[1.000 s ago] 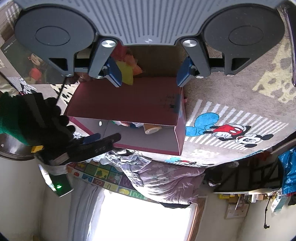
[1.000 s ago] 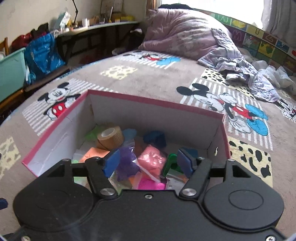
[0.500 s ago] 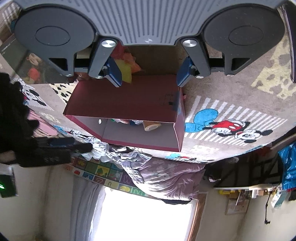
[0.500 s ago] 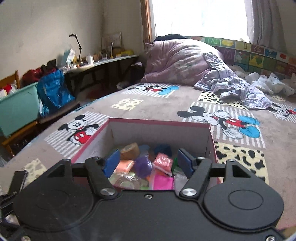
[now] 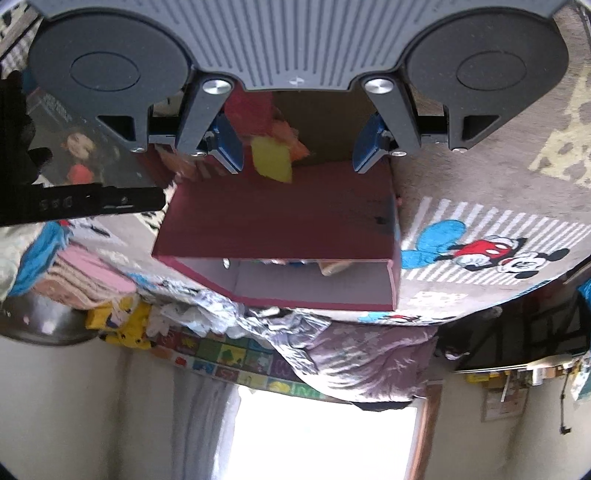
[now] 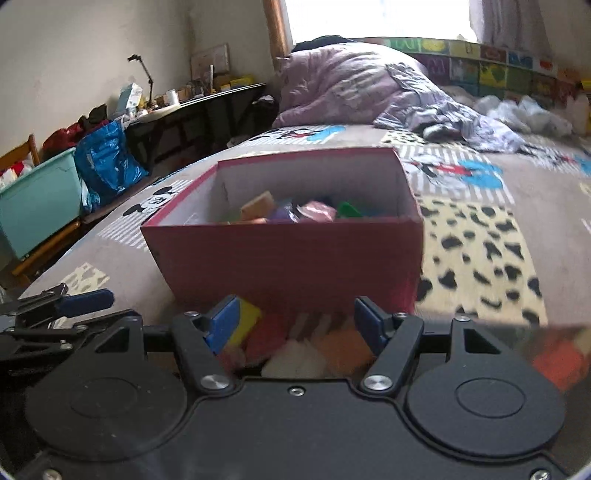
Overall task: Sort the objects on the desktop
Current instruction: 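Withdraw the right gripper while the left gripper grasps the red bagged block, then grasp the white cube adapter with the right gripper while the left gripper lifts the red bag, then lower the red bag into the pink box and open the left gripper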
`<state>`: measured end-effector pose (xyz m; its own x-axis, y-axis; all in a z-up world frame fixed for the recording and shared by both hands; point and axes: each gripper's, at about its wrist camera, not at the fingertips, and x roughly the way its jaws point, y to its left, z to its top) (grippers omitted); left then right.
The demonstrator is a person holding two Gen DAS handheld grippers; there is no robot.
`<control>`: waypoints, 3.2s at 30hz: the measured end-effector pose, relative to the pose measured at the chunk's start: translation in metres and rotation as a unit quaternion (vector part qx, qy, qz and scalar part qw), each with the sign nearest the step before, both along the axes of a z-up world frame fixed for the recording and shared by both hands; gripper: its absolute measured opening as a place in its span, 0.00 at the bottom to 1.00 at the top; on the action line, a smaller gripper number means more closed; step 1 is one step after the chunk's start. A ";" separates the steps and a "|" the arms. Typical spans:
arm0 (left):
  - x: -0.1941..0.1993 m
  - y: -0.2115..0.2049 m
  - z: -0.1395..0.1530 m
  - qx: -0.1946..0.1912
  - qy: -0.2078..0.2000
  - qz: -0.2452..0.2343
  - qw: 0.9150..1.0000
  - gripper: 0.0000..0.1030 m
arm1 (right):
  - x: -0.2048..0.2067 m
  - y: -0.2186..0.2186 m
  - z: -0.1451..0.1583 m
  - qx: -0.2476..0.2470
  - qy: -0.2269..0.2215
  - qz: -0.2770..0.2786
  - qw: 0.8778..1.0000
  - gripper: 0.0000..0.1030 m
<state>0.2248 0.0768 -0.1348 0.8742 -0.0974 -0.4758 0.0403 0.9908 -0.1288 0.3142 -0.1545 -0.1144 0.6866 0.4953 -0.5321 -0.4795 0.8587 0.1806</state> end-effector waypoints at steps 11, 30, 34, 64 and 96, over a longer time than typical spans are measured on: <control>0.020 -0.038 -0.036 0.049 0.045 -0.051 0.996 0.63 | -0.037 -0.016 -0.026 0.007 0.001 0.009 1.000 0.67; 0.030 -0.049 -0.051 0.061 0.065 -0.058 0.994 0.36 | -0.029 -0.005 -0.045 0.035 0.020 -0.021 0.999 0.67; 0.028 -0.047 -0.045 0.061 0.060 -0.057 0.995 0.35 | -0.024 0.002 -0.045 0.006 0.009 -0.049 0.999 0.67; 0.016 -0.011 -0.018 0.032 0.024 -0.008 0.999 0.35 | -0.010 0.049 -0.070 -0.074 0.000 -0.053 0.996 0.66; -0.012 -0.013 0.017 0.067 0.016 0.040 0.997 0.35 | -0.083 0.012 -0.087 -0.027 -0.034 0.067 0.997 0.51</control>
